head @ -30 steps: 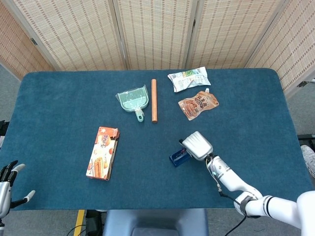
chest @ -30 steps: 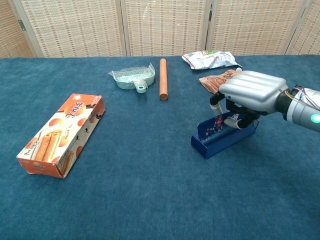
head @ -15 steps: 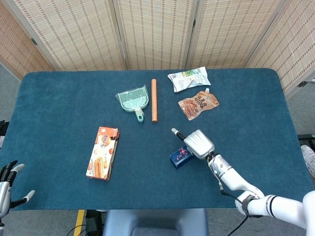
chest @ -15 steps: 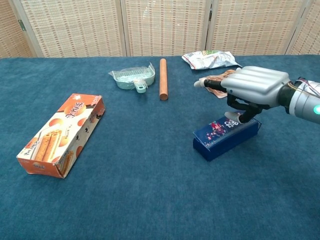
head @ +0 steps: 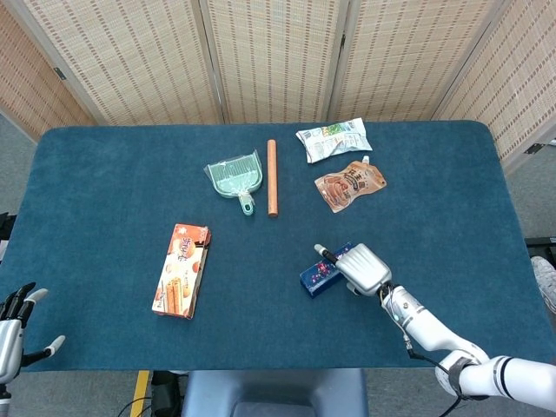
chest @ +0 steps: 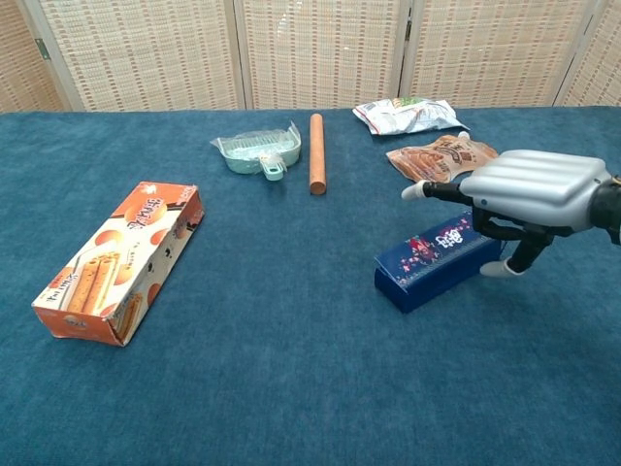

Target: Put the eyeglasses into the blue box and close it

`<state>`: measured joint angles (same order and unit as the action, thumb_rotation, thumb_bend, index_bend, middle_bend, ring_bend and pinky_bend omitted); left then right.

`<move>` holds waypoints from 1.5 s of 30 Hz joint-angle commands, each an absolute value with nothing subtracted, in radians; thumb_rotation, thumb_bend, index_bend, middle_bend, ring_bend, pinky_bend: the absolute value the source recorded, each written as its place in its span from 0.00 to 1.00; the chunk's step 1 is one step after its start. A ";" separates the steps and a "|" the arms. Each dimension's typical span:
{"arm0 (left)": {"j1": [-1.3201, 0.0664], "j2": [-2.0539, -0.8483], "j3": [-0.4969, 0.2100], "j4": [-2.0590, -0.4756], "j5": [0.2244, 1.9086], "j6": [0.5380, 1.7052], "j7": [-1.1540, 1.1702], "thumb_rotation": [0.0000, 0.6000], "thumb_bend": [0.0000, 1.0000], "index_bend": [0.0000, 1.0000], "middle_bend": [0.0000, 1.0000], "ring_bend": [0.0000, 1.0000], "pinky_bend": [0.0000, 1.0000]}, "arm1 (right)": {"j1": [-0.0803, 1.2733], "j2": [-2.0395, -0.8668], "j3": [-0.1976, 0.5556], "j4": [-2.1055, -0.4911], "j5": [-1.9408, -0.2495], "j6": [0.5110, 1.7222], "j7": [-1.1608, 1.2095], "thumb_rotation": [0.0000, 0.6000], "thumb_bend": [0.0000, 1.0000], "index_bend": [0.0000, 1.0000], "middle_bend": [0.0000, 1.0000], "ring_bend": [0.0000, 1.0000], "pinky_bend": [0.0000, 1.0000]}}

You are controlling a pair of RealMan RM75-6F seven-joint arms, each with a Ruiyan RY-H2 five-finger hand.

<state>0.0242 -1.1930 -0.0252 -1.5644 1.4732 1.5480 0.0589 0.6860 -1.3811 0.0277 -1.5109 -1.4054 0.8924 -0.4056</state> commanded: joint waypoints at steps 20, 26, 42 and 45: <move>0.030 -1.185 -0.024 -1.572 1.465 1.550 0.065 1.00 0.19 0.23 0.14 0.15 0.24 | 0.763 -1.438 0.028 -1.479 -1.259 0.789 -0.573 1.00 0.26 0.38 0.92 1.00 0.99; 0.031 -1.186 -0.023 -1.569 1.463 1.549 0.063 1.00 0.19 0.23 0.14 0.15 0.24 | 0.756 -1.442 0.009 -1.481 -1.282 0.815 -0.589 1.00 0.28 0.41 0.92 1.00 0.99; 0.031 -1.189 -0.024 -1.569 1.465 1.549 0.064 1.00 0.19 0.23 0.14 0.15 0.24 | 0.722 -1.465 0.005 -1.446 -1.362 0.911 -0.536 1.00 0.37 0.60 0.95 1.00 0.99; 0.030 -1.188 -0.025 -1.571 1.466 1.549 0.066 1.00 0.19 0.23 0.14 0.15 0.24 | 0.719 -1.465 0.010 -1.452 -1.349 0.908 -0.537 1.00 0.37 0.37 0.94 1.00 0.99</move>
<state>0.0301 -1.1882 -0.0244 -1.5706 1.4655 1.5488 0.0656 0.7205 -1.4648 0.0082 -1.4498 -1.3515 0.9086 -0.5370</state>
